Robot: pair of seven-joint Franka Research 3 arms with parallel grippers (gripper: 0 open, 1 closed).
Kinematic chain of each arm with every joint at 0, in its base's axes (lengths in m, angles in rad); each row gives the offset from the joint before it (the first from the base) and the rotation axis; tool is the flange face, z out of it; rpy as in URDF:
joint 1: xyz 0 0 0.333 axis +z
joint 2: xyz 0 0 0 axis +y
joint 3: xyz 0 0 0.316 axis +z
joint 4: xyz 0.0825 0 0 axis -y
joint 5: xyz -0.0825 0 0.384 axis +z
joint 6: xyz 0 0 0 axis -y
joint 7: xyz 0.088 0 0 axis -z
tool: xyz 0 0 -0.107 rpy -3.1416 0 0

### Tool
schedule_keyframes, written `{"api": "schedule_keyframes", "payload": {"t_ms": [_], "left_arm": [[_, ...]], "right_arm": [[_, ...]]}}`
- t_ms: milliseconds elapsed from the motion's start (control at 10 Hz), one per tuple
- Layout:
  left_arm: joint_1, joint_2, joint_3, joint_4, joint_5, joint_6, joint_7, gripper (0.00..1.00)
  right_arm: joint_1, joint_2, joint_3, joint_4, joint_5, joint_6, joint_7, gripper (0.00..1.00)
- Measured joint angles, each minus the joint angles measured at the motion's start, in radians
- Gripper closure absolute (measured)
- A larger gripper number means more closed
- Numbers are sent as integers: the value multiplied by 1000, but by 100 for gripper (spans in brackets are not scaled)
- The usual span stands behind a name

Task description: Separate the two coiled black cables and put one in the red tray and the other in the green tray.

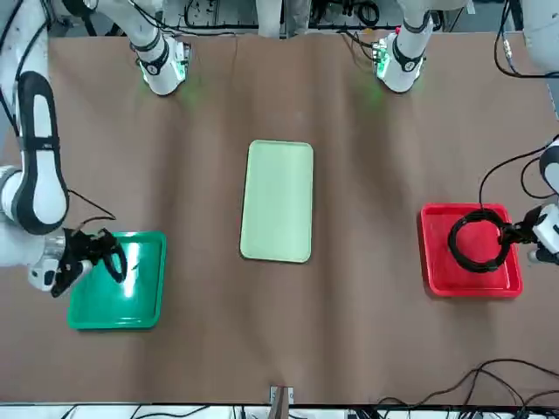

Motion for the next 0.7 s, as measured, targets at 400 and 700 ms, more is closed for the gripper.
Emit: {"api": "schedule_keyframes", "payload": {"t_ms": [400, 700], "left_arm": [[17, 34, 0, 12, -41, 25, 20, 62], [16, 1, 0, 65, -39, 25, 20, 16]], "right_arm": [[4, 53, -1, 16, 66, 7, -17, 92], [-30, 62, -5, 35, 67, 6, -59, 71]]}}
